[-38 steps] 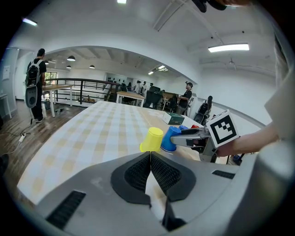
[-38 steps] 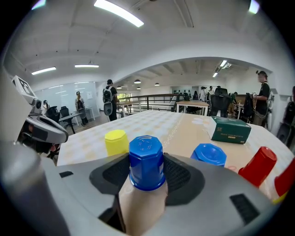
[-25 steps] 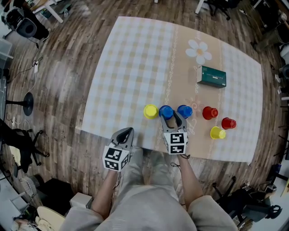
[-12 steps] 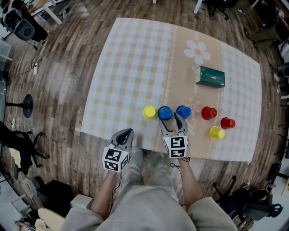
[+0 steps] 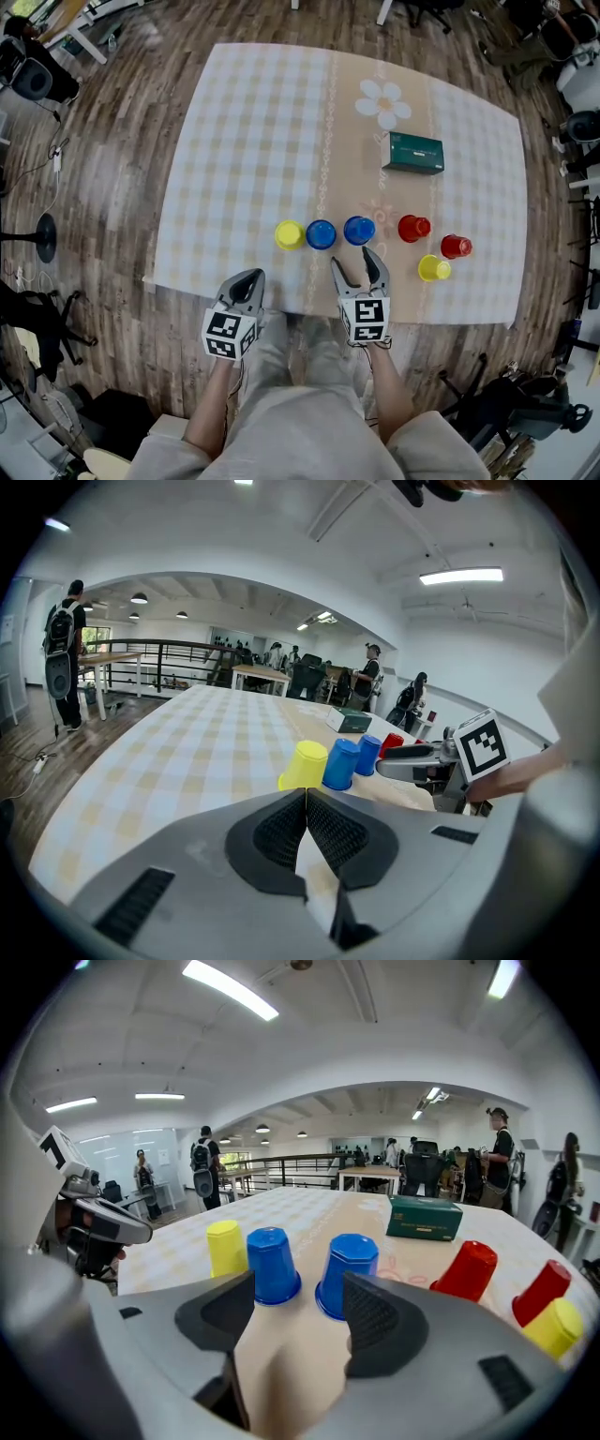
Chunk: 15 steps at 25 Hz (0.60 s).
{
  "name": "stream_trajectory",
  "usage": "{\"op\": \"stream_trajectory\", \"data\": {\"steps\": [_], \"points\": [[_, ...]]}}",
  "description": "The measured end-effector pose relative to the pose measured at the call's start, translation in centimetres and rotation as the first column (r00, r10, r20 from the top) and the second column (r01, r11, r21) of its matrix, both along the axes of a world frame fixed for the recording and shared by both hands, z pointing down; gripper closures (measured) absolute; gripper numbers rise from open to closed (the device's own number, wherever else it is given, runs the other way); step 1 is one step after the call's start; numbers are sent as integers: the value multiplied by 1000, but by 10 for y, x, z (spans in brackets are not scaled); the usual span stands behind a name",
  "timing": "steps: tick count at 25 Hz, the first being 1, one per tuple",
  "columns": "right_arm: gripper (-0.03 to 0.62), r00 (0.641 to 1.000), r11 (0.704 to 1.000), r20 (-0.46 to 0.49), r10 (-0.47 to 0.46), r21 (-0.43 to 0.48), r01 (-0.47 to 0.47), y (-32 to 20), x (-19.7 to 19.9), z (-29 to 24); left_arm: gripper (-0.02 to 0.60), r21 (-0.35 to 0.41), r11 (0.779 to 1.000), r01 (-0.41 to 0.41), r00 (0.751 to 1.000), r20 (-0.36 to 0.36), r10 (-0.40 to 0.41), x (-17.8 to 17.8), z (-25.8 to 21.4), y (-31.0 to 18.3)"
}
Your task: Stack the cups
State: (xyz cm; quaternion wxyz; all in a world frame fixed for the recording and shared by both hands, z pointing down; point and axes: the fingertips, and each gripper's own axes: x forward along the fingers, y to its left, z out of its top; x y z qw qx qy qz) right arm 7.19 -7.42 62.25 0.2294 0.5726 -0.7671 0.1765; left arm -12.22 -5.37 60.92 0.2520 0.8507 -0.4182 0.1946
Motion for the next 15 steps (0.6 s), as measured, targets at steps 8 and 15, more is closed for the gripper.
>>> {"op": "stream_trajectory", "data": {"steps": [8, 15], "points": [[309, 997, 998, -29, 70, 2, -70, -19, 40, 8, 569, -6, 1000, -7, 1000, 2, 7, 7, 3, 0], [312, 998, 999, -46, 47, -9, -48, -40, 45, 17, 569, -4, 1000, -2, 1000, 8, 2, 6, 2, -2]]}}
